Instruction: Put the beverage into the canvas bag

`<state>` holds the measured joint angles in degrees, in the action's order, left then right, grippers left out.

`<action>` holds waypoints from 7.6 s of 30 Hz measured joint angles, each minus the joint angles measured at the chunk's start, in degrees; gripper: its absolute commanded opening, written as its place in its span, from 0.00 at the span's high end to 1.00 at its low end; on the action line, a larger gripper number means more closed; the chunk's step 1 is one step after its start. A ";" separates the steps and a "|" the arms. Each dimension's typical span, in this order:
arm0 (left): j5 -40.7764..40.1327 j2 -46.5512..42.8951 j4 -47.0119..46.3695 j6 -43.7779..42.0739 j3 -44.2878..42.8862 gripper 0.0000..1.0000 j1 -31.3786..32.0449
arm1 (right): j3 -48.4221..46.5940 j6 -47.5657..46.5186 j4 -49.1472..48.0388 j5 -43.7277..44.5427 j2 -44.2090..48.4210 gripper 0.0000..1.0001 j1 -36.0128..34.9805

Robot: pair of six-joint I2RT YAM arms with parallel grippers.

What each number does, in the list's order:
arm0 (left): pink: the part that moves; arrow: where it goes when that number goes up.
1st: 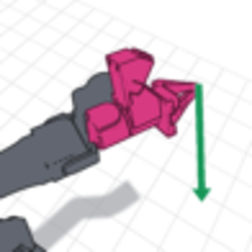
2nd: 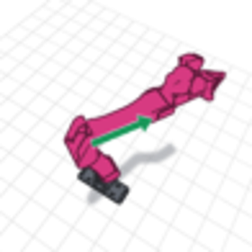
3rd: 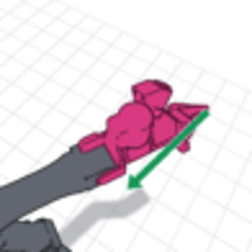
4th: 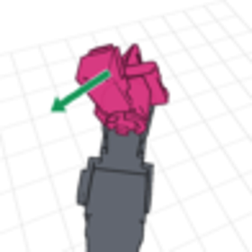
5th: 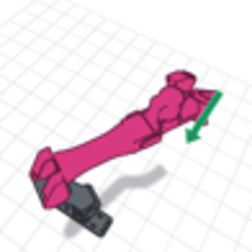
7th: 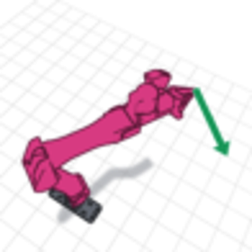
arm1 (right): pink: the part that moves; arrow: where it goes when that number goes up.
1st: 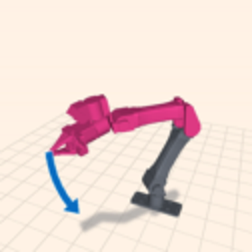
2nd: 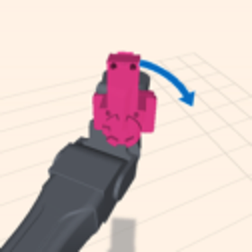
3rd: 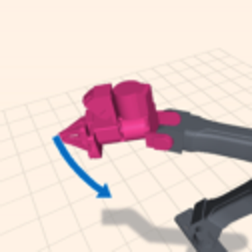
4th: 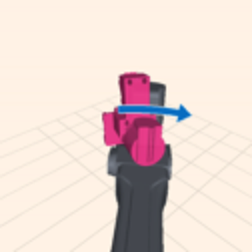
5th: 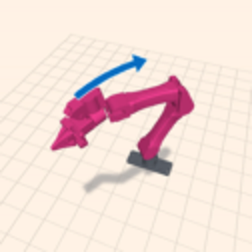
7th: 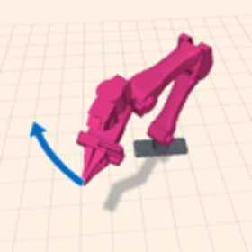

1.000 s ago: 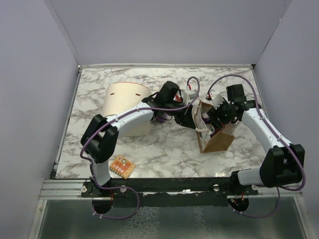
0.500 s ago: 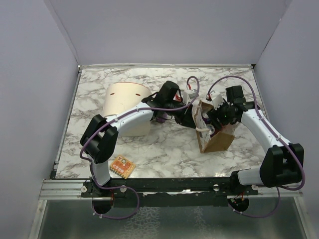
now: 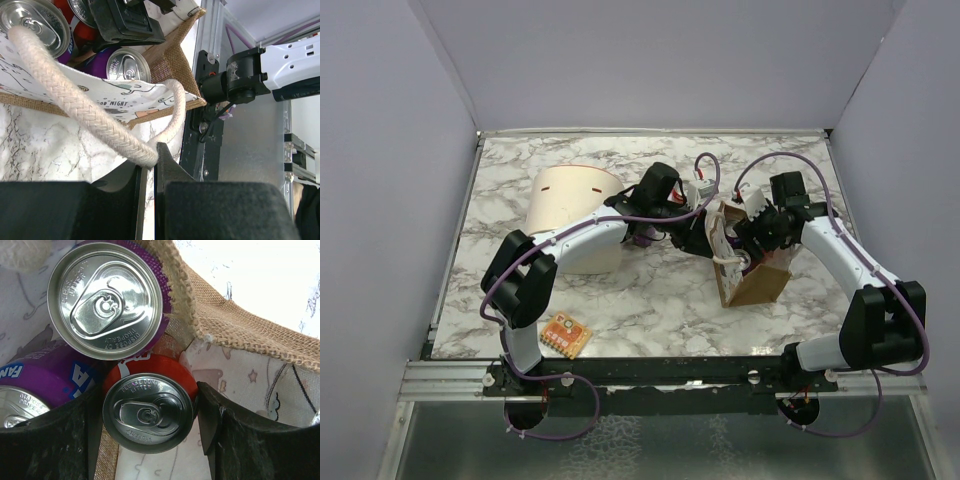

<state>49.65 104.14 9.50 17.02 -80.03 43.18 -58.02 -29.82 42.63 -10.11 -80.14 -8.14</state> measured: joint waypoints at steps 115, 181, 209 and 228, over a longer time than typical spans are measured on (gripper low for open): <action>-19.30 -29.40 14.08 -25.68 1.36 0.10 -18.75 | -41.48 9.68 -9.44 2.36 -34.64 0.01 -17.68; -3.19 -14.14 3.08 -15.74 2.84 0.17 -5.81 | -20.17 7.45 5.09 3.28 20.87 0.83 -10.78; 1.97 -0.59 -16.00 12.92 -0.07 0.38 1.57 | -10.03 7.48 17.29 -0.48 23.12 0.86 -4.11; 2.47 0.04 -16.06 12.22 -0.11 1.00 1.57 | -10.05 5.03 21.99 -3.37 22.77 0.89 -4.11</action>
<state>52.12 104.18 -6.57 29.23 -80.14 44.75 -68.07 -24.80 64.62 -13.47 -57.36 -12.25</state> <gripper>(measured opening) 0.049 0.649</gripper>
